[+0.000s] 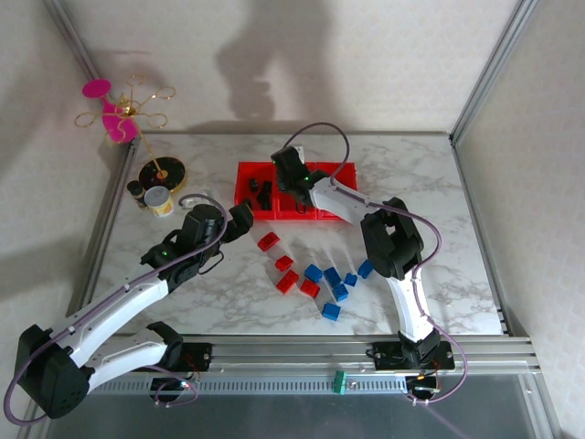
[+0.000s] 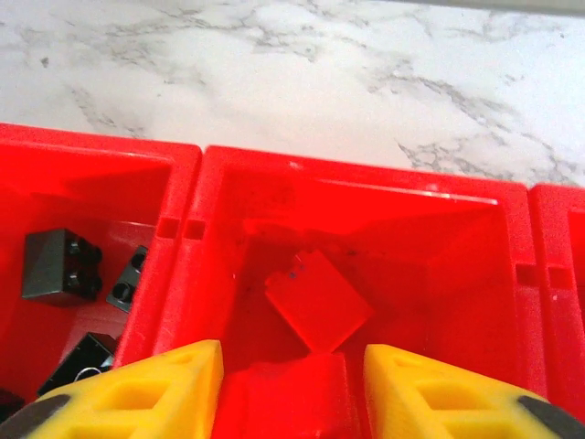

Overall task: Sort the legos into containers by color
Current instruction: Place the lego in the container, then pick up the lego from the center of the table.

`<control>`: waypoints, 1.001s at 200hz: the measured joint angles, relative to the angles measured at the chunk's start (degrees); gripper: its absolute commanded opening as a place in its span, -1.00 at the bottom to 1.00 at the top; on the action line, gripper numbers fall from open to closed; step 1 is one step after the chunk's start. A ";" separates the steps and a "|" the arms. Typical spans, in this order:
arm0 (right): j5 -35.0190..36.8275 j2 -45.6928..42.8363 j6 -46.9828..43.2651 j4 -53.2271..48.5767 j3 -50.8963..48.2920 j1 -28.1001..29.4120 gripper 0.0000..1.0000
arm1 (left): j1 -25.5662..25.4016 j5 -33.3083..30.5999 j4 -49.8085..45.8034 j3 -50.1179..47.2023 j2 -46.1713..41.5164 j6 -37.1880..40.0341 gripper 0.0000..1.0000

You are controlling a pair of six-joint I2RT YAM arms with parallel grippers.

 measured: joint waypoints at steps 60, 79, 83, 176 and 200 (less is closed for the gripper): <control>-0.70 -4.76 -0.94 -0.57 -3.67 0.04 0.17 | 0.00 0.22 -0.31 0.00 -2.51 0.00 0.99; -1.38 -10.51 -0.85 -0.81 -8.98 0.79 0.20 | 0.00 0.48 -0.92 -0.04 -4.59 0.00 0.99; -1.64 -11.56 -0.76 -0.72 -9.97 1.03 0.21 | 0.00 0.57 -1.07 -0.11 -5.03 0.00 0.99; -11.28 -19.17 4.61 -3.61 -26.75 11.50 0.63 | 0.00 1.36 -7.74 -7.74 -15.93 -2.23 0.99; -11.10 -18.21 10.64 -3.21 -26.73 12.52 0.66 | 0.00 1.33 -8.74 -8.96 -17.66 -3.02 0.99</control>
